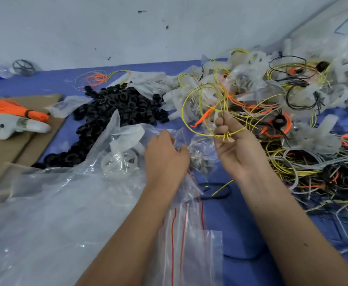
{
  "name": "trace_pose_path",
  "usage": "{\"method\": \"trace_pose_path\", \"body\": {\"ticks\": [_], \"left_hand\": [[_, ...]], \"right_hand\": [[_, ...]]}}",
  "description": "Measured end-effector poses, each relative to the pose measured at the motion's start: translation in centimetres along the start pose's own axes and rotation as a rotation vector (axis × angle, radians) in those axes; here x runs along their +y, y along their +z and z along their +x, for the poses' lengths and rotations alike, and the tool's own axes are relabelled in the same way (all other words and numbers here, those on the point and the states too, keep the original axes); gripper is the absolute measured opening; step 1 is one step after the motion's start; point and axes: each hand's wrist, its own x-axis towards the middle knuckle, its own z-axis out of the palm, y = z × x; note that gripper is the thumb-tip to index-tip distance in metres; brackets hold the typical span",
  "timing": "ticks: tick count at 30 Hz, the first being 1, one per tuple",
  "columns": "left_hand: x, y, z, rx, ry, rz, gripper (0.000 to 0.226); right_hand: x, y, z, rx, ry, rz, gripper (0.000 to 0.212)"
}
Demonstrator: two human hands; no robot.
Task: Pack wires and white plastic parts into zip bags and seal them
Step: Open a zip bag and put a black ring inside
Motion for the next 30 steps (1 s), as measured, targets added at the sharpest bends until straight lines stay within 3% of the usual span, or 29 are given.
{"method": "trace_pose_path", "body": {"ticks": [3, 5, 8, 12, 16, 21, 24, 27, 30], "left_hand": [[-0.1, -0.1, -0.2, -0.002, 0.008, -0.042, 0.008], [-0.5, -0.2, 0.0, 0.014, -0.007, -0.089, 0.014], [-0.8, -0.4, 0.4, 0.034, -0.020, -0.182, 0.015], [-0.4, -0.4, 0.6, 0.120, -0.219, -0.474, 0.012], [0.2, -0.4, 0.9, 0.242, -0.266, -0.639, 0.017], [0.1, -0.9, 1.0, 0.398, -0.243, -0.701, 0.013], [0.0, -0.9, 1.1, 0.370, -0.243, -0.704, 0.007], [0.2, -0.9, 0.7, 0.295, -0.170, -0.701, 0.017], [0.6, -1.5, 0.1, 0.292, 0.070, -0.622, 0.025]], "right_hand": [[1.2, 0.0, -0.2, -0.096, 0.080, 0.013, 0.009], [2.2, 0.1, -0.4, -0.122, 0.137, -0.098, 0.009], [3.3, 0.0, -0.2, -0.030, 0.173, -0.239, 0.010], [2.9, -0.9, 1.1, 0.134, 0.033, -0.248, 0.016], [2.7, -1.4, 2.4, 0.213, -0.151, -0.360, 0.018], [3.2, -2.0, 2.8, 0.328, -0.320, -0.604, 0.014], [2.7, -2.1, 2.3, 0.332, -0.387, -0.658, 0.015], [1.0, -1.7, 1.6, 0.279, -0.427, -0.673, 0.015], [-1.1, -1.2, 0.6, 0.100, -0.462, -0.869, 0.010]]}}
